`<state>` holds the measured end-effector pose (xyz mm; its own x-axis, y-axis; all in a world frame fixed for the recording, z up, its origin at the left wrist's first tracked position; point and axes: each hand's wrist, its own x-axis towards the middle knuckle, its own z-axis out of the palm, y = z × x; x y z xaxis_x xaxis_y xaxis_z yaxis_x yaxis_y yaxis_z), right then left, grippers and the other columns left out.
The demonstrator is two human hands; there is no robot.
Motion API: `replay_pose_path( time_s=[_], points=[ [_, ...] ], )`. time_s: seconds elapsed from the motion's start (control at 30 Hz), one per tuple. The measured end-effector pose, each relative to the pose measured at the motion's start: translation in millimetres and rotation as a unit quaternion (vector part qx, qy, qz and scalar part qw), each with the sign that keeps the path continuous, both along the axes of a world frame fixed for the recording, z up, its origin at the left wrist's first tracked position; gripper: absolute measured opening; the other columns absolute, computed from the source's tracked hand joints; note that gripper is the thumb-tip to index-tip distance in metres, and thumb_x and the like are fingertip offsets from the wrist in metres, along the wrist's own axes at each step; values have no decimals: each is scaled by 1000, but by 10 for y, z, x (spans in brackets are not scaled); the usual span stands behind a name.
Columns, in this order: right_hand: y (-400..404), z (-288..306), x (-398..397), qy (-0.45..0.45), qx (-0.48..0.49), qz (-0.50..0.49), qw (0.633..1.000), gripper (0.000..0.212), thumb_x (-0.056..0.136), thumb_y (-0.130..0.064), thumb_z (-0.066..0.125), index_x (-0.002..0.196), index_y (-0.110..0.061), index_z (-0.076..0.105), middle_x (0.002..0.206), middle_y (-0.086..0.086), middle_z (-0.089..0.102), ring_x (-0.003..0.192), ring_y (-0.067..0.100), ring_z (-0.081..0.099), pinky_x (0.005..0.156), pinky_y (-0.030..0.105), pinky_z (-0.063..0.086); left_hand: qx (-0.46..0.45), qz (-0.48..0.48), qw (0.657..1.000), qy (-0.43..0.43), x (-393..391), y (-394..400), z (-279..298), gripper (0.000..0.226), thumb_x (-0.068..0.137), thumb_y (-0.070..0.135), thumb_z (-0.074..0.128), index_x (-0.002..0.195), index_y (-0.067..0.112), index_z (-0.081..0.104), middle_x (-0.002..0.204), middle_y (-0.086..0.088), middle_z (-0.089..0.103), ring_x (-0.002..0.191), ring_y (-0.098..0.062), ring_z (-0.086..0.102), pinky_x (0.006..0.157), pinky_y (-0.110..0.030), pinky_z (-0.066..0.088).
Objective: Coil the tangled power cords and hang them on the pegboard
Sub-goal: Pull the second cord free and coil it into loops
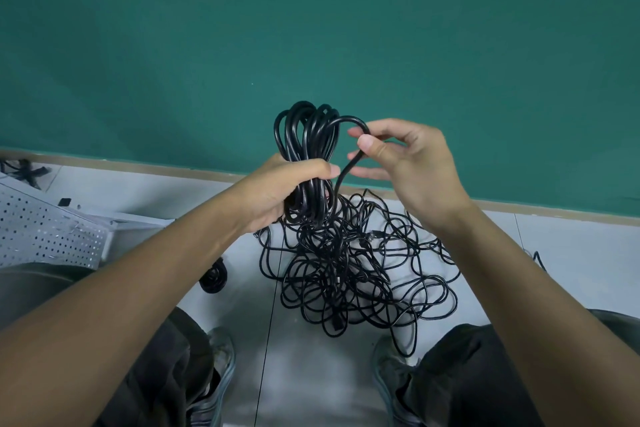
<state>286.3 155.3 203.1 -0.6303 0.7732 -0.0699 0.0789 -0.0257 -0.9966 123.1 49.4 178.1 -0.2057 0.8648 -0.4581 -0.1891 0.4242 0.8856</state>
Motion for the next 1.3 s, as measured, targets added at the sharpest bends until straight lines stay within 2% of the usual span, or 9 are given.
replay_pose_path(
  time_s=[0.17,0.3,0.43,0.57,0.83,0.97,1.07,1.13,1.3],
  points=[
    [-27,64,-27,40,5,-29,999,8,95,2,66,97,-3,72,91,10,69,86,25,74,70,39,64,46,-63,996,-31,17,-31,12,44,82,25,68,125,16,68,127,-9,72,122,-28,66,101,-48,55],
    [-10,112,-44,47,9,-43,998,11,92,0,71,90,-11,74,85,4,73,87,25,74,69,43,65,93,-60,992,-61,71,-55,32,28,87,20,60,113,14,69,119,-11,75,120,-25,69,99,-44,53],
    [-34,128,-64,57,22,-69,996,13,91,1,72,89,-12,74,86,5,73,81,17,74,62,33,63,90,-81,988,-92,83,-49,39,46,89,20,56,134,14,62,120,-12,75,120,-25,69,95,-37,57],
    [-51,92,-75,38,77,-98,991,15,89,-3,75,89,-18,76,88,4,67,87,29,72,59,31,61,53,-102,981,-159,84,-40,58,39,86,22,58,121,7,65,116,-13,76,112,-22,72,88,-32,59],
    [-75,84,-120,15,35,-93,995,4,92,-13,74,89,-13,76,82,-2,76,78,11,71,71,31,63,83,-45,991,-91,161,-39,5,13,80,26,80,92,25,76,86,-3,69,95,-26,66,90,-44,59],
    [-234,-16,-133,-43,-42,-7,998,46,106,-52,35,108,-25,72,98,-8,78,93,5,73,84,26,60,106,19,991,-80,138,-9,36,24,86,29,74,107,19,78,92,-10,72,87,-16,68,81,-33,58],
    [-348,-216,-156,-121,-84,113,983,76,87,-86,13,111,-43,72,122,-10,73,118,5,66,115,44,43,95,79,988,-88,34,13,69,19,86,34,73,86,16,76,84,-1,74,81,-15,72,77,-32,57],
    [-398,-293,-175,-130,-89,136,978,77,82,-89,9,113,-50,68,130,-11,69,125,3,60,118,46,40,95,121,983,-98,-16,22,84,19,89,35,74,88,16,72,86,0,73,82,-15,72,79,-33,56],
    [-437,-334,-217,-154,-107,141,972,89,78,-84,6,118,-32,66,112,-7,77,112,7,68,114,44,43,86,225,961,-133,-79,50,107,14,93,31,73,88,18,70,83,3,73,83,-12,72,82,-33,60]
  ],
)
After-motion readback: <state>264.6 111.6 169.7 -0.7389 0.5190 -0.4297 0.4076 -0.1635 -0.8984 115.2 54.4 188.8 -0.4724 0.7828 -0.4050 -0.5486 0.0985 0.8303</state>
